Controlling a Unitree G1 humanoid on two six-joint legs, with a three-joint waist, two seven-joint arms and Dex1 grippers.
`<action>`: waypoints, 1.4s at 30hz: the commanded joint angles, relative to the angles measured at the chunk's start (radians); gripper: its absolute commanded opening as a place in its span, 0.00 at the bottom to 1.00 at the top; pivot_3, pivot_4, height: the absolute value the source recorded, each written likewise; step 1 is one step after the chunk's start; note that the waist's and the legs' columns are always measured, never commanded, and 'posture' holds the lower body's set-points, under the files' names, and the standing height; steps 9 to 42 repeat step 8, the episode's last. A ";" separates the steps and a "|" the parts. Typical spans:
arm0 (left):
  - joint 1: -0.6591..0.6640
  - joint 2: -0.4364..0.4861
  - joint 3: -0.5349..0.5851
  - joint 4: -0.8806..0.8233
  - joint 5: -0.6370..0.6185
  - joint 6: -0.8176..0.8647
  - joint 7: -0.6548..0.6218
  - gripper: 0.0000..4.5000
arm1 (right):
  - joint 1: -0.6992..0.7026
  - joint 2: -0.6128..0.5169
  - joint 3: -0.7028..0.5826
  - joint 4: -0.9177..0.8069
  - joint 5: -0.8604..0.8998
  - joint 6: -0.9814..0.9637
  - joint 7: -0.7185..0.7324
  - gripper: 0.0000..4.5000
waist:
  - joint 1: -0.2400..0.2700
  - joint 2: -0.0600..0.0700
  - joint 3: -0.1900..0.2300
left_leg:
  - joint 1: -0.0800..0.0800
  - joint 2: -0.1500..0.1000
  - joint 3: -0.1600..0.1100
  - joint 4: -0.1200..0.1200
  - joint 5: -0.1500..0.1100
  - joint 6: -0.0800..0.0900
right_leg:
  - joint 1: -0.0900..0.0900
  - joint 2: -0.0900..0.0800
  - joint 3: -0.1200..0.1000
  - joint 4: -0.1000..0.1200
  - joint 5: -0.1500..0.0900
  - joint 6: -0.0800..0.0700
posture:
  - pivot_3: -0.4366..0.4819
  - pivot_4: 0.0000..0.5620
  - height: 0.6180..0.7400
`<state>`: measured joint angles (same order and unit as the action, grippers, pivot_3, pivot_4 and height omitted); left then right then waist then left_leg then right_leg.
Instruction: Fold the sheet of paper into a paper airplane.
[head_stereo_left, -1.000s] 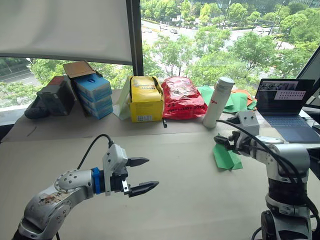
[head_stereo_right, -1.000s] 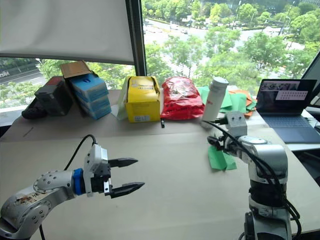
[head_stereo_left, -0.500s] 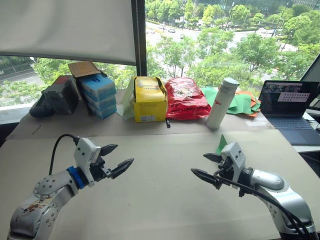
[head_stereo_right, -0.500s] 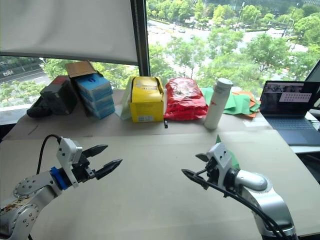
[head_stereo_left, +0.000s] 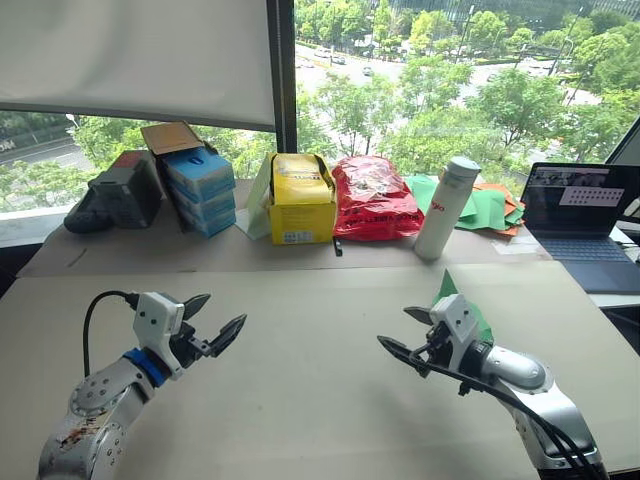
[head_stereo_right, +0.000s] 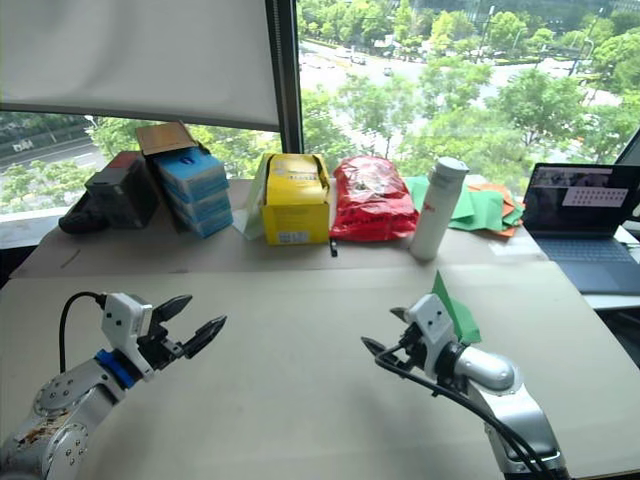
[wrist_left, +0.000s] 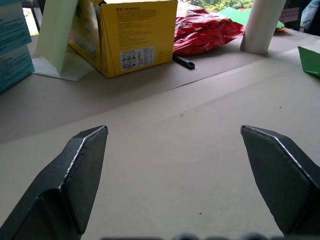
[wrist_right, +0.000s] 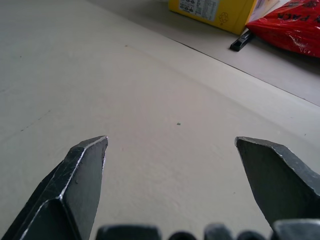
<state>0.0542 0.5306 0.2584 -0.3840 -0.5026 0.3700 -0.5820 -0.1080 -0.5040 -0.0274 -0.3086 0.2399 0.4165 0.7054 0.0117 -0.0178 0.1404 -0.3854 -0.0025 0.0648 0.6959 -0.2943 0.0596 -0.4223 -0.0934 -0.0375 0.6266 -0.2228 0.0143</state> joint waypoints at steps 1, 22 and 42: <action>-0.013 -0.005 -0.001 -0.008 0.012 -0.036 -0.007 1.00 | -0.010 -0.005 -0.009 -0.004 0.007 -0.031 -0.004 0.99 | 0.000 0.000 0.000 | 0.000 0.000 0.000 0.000 0.000 0.000 | 0.000 0.000 0.000 0.000 0.000 0.000 | 0.48 0.27 1.00; -0.016 -0.009 -0.008 -0.010 0.017 -0.037 -0.007 1.00 | -0.012 -0.008 -0.007 -0.003 0.012 -0.026 -0.001 0.99 | 0.000 0.000 0.000 | 0.000 0.000 0.000 0.000 0.000 0.000 | 0.000 0.000 0.000 0.000 0.000 0.000 | 0.48 0.27 1.00; -0.016 -0.009 -0.008 -0.010 0.017 -0.037 -0.007 1.00 | -0.012 -0.008 -0.007 -0.003 0.012 -0.026 -0.001 0.99 | 0.000 0.000 0.000 | 0.000 0.000 0.000 0.000 0.000 0.000 | 0.000 0.000 0.000 0.000 0.000 0.000 | 0.48 0.27 1.00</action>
